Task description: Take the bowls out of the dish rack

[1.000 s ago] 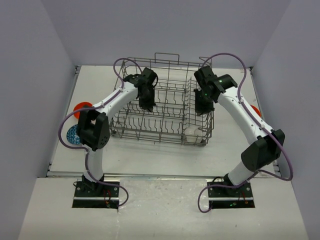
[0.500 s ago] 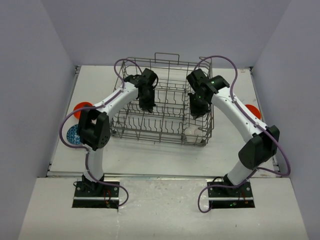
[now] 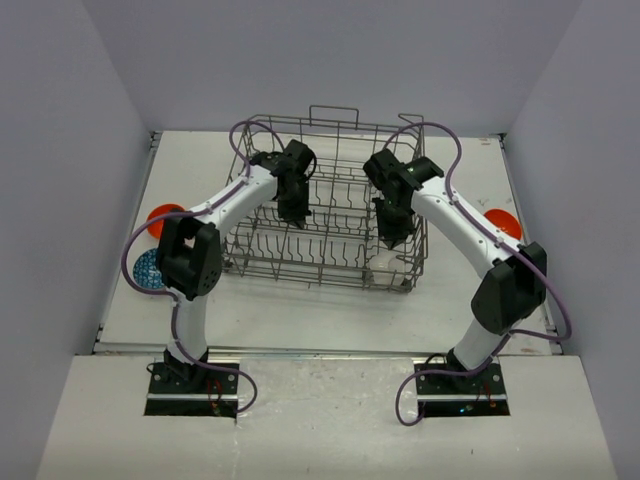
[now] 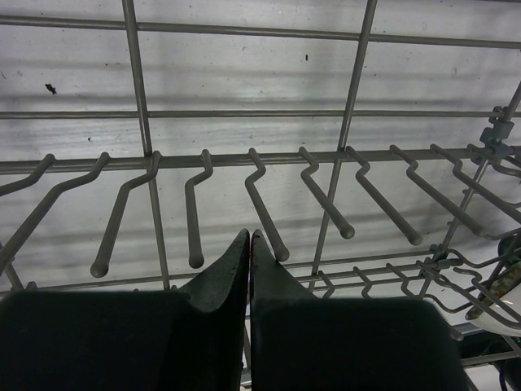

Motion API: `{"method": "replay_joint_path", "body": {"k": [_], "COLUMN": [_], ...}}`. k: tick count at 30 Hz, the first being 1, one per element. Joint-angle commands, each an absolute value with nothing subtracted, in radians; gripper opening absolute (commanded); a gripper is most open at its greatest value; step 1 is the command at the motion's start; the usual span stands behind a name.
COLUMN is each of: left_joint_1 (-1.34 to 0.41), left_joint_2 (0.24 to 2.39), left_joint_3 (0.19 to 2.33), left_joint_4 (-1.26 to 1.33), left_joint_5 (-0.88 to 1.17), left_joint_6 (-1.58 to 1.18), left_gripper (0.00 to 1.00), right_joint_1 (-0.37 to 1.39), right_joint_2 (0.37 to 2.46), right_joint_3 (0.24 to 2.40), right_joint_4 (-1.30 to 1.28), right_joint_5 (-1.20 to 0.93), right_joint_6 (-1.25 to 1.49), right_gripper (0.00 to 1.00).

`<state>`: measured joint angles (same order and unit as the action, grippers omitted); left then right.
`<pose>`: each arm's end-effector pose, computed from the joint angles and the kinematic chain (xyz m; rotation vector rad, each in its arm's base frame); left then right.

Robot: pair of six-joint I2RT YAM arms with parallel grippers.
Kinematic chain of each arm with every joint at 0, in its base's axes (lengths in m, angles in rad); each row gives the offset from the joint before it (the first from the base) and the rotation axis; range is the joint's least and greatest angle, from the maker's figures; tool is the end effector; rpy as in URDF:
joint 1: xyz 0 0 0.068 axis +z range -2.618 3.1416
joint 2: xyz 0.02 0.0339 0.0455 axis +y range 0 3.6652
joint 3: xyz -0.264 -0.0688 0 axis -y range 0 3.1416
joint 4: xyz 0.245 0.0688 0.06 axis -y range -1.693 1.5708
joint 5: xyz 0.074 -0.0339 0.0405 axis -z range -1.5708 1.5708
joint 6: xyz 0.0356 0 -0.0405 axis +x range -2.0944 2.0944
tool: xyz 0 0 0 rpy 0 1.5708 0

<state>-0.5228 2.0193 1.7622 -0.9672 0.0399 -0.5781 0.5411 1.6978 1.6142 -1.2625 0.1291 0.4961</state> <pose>0.3666 -0.2129 0.2441 -0.0689 2.8499 -0.3094 0.2826 0.1645 0.3081 -0.0438 2.8827 -0.0006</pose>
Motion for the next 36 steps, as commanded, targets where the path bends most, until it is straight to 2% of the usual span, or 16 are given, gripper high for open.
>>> {"method": "replay_joint_path", "body": {"k": [1,15,25,36], "left_joint_1": [-0.512,-0.511,-0.511,-0.511], "left_joint_2": [2.005,2.006,2.016,2.01], "left_joint_3": [1.747,1.746,1.75,1.703], "left_joint_4": [-0.956,-0.96,-0.963,-0.96], "left_joint_5": [0.044,0.043,0.043,0.061], "left_joint_6": [-0.543,-0.537,-0.534,-0.548], "left_gripper": [0.0,0.0,0.0,0.0], "right_joint_1": [0.543,0.552,0.56,0.56], "right_joint_2": [1.704,1.73,1.733,1.813], "right_joint_3": [1.612,1.508,1.445,1.57], "right_joint_4": [-1.29,-1.27,-1.217,-1.221], "right_joint_5": [0.192,0.244,0.206,0.218], "right_joint_6": [0.519,0.528,0.531,0.523], "right_gripper": [0.0,0.0,0.0,0.0]}}
